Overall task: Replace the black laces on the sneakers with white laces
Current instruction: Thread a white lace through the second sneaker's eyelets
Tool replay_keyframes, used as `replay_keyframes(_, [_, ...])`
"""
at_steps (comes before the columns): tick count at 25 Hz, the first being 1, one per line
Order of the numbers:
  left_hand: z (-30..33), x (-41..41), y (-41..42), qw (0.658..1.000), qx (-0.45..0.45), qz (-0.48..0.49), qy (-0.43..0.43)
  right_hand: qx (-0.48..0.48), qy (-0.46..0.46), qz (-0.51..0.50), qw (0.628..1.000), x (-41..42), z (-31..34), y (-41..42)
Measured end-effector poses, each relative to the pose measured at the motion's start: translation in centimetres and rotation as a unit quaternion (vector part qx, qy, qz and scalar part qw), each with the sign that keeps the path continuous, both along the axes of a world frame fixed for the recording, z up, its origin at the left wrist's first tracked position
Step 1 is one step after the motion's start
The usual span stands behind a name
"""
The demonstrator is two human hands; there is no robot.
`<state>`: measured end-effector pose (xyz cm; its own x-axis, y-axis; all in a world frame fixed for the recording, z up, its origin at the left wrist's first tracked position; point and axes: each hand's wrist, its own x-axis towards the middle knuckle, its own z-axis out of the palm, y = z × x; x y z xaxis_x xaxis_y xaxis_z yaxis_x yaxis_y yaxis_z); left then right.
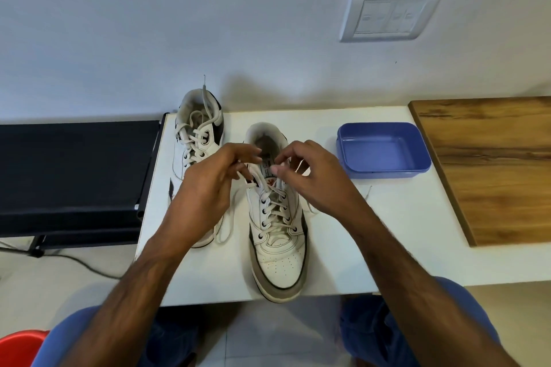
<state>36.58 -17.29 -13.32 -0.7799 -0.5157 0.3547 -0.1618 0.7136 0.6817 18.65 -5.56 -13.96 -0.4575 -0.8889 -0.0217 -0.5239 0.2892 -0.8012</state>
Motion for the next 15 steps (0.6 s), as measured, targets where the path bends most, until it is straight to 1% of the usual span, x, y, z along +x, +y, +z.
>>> replay_keyframes(2, [-0.6, -0.7, 0.3, 0.997, 0.03, 0.032, 0.057, 0.017, 0.046, -0.029, 0.998, 1.2, -0.3, -0.5])
replay_keyframes(4, [-1.2, -1.3, 0.3, 0.996, 0.023, 0.029, 0.077, 0.014, 0.059, -0.055, 0.997, 2.0, -0.4, -0.8])
replay_keyframes(5, [-1.5, -1.5, 0.2, 0.997, -0.001, 0.024, 0.074, 0.013, 0.042, -0.073, 0.996, 2.1, -0.3, -0.7])
replay_keyframes(9, [-2.3, -2.6, 0.1, 0.994, -0.1, 0.029, 0.036, 0.044, -0.077, -0.149, 0.985, 1.2, -0.4, 0.1])
replay_keyframes(12, [-2.2, -3.2, 0.4, 0.975, -0.221, 0.008, 0.005, 0.045, -0.116, -0.159, 0.979, 0.7, -0.5, 0.6])
replay_keyframes(13, [-2.1, -3.3, 0.6, 0.973, -0.232, 0.019, -0.002, 0.045, -0.127, -0.16, 0.978, 0.5, -0.6, 0.6])
replay_keyframes(15, [-1.9, -3.4, 0.8, 0.977, -0.205, 0.058, -0.014, 0.039, -0.162, -0.162, 0.973, 0.1, -1.0, 0.7])
